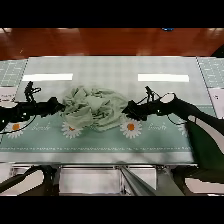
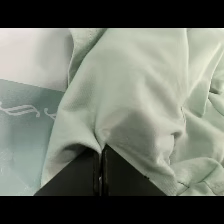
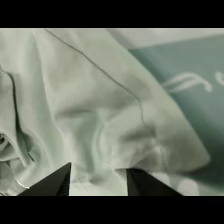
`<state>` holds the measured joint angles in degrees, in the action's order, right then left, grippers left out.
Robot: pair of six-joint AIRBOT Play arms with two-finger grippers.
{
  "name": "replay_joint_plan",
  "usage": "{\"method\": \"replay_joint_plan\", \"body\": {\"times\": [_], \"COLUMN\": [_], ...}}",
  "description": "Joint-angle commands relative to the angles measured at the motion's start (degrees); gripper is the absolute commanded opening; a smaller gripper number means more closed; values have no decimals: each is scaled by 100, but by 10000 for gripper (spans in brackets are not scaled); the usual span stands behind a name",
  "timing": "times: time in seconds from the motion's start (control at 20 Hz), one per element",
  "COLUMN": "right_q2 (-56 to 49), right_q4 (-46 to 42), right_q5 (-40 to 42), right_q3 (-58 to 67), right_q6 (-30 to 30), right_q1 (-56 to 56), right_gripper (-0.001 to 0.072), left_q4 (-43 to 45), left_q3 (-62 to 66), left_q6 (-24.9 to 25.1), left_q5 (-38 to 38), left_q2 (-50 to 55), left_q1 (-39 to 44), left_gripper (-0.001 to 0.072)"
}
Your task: Fold the shirts.
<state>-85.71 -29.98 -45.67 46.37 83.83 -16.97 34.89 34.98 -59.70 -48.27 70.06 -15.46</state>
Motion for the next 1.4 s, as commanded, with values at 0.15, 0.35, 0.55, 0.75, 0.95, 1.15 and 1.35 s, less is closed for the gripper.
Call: {"method": "replay_joint_plan", "body": {"times": [0.15, 0.35, 0.55, 0.75, 0.95, 1.15, 1.35], "right_q2": [-767, -1038, -713, 417, 1460, 2645, 3923], "right_q4": [-17, -17, -452, -1707, -2284, -3095, -3882], "right_q5": [-446, -470, -1161, -1519, -1895, -2022, -2065], "right_q3": [929, 1338, 1840, 3348, 5141, 6057, 6105], "right_q6": [11, -83, -442, 136, 256, 258, 343], "right_q1": [-140, -339, -214, 595, 1342, 1650, 1775], "right_gripper": [407, 122, 22, 22, 21, 22, 21], "left_q4": [0, -2, -160, -1458, -2057, -2052, -2031], "left_q3": [7, 7, 525, 1976, 3864, 5176, 5475], "left_q6": [7, 7, 9, 7, -79, -125, -125], "left_q5": [2, 0, -426, -1016, -1408, -1569, -1615], "left_q2": [-2, -2, -50, -466, -938, -1537, -2380], "left_q1": [2, 7, -225, -837, -1255, -1602, -1843], "left_gripper": [16, 16, 16, 16, 16, 16, 16]}}
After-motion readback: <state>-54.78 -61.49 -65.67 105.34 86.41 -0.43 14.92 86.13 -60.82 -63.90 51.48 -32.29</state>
